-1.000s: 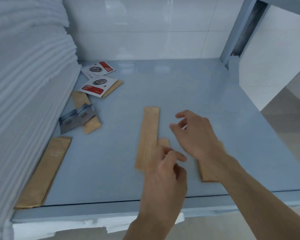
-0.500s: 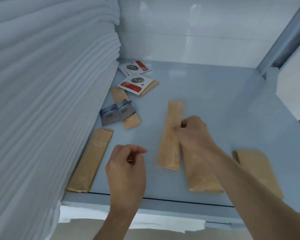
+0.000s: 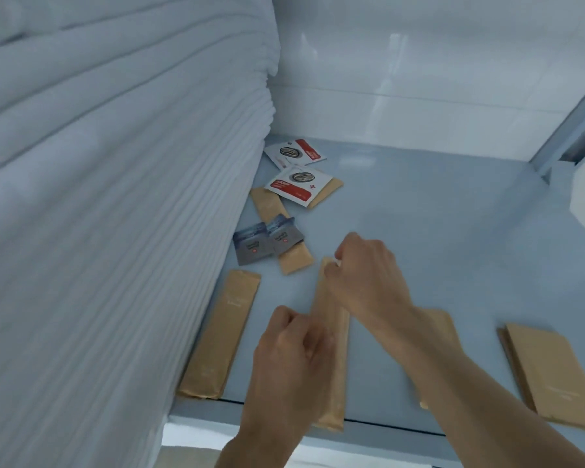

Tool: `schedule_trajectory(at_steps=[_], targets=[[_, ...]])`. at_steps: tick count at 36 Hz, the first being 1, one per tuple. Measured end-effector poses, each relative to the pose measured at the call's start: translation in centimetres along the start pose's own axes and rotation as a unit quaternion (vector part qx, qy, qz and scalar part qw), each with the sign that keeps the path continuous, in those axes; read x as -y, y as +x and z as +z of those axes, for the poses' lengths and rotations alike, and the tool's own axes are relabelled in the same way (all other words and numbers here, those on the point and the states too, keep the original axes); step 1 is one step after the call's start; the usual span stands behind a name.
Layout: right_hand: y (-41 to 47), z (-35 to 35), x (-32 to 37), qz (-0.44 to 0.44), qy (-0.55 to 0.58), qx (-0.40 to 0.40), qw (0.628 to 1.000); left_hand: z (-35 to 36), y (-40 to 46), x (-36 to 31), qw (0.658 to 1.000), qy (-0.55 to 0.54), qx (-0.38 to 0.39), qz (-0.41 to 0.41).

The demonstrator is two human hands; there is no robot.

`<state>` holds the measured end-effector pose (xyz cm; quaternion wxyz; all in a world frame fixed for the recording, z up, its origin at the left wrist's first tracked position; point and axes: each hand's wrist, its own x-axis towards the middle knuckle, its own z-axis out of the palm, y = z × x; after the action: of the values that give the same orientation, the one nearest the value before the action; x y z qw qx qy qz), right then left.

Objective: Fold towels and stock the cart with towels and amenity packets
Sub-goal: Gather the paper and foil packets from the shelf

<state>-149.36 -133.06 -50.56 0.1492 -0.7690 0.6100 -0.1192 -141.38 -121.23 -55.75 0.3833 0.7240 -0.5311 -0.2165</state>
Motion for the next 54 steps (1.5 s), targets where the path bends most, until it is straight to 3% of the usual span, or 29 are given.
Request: schedule_trajectory(at_steps=[2,8,14,19,29,34,38,40,42,51,54], targets=[[1.1,1.0,0.9,-0.021,0.022,-0.032,0.999,-0.7,0.5,0.0,0.999,-0.031,-0.02,-0.004],[4.2,4.7,3.8,0.01,0.138,-0.004,0.99,-2.7,2.1,0.1,0.979,-0.16,-0.048,-0.12],[6.2,6.9,5.7,0.044,0.07,-0.03,0.996,-4.2,3.1,0.4,0.951,-0.238,-0.095,-0.174],[6.0,7.5,6.5,0.006,-0.007,-0.018,1.0,-4.6,3.0,0.9,0.941,-0.258,-0.117,-0.186],[4.9,5.5,5.9,0.007,0.177,0.014,0.984,-4.1,2.9,1.0,0.92,-0.299,-0.147,-0.209],[2.5,3.3,3.2,0.078,0.38,0.022,0.921,-4.0,3.7,0.4,0.901,-0.337,-0.18,-0.208],[-1.4,1.4,0.9,0.063,0.529,0.072,0.843,-3.9,4.3,-1.0,0.874,-0.431,-0.077,-0.209],[-3.5,1.0,-0.2,0.047,0.555,0.089,0.826,-3.6,4.0,-1.9,0.864,-0.461,-0.002,-0.201],[-4.9,1.1,-1.2,0.049,0.571,0.075,0.816,-3.2,3.4,-2.8,0.844,-0.497,0.025,-0.201],[-6.9,0.3,-5.5,0.156,0.673,-0.01,0.723,-1.0,2.0,-3.0,0.854,-0.498,-0.011,-0.151],[-6.8,-0.5,-6.5,0.177,0.694,-0.037,0.697,-0.7,1.9,-2.6,0.871,-0.466,-0.017,-0.155]])
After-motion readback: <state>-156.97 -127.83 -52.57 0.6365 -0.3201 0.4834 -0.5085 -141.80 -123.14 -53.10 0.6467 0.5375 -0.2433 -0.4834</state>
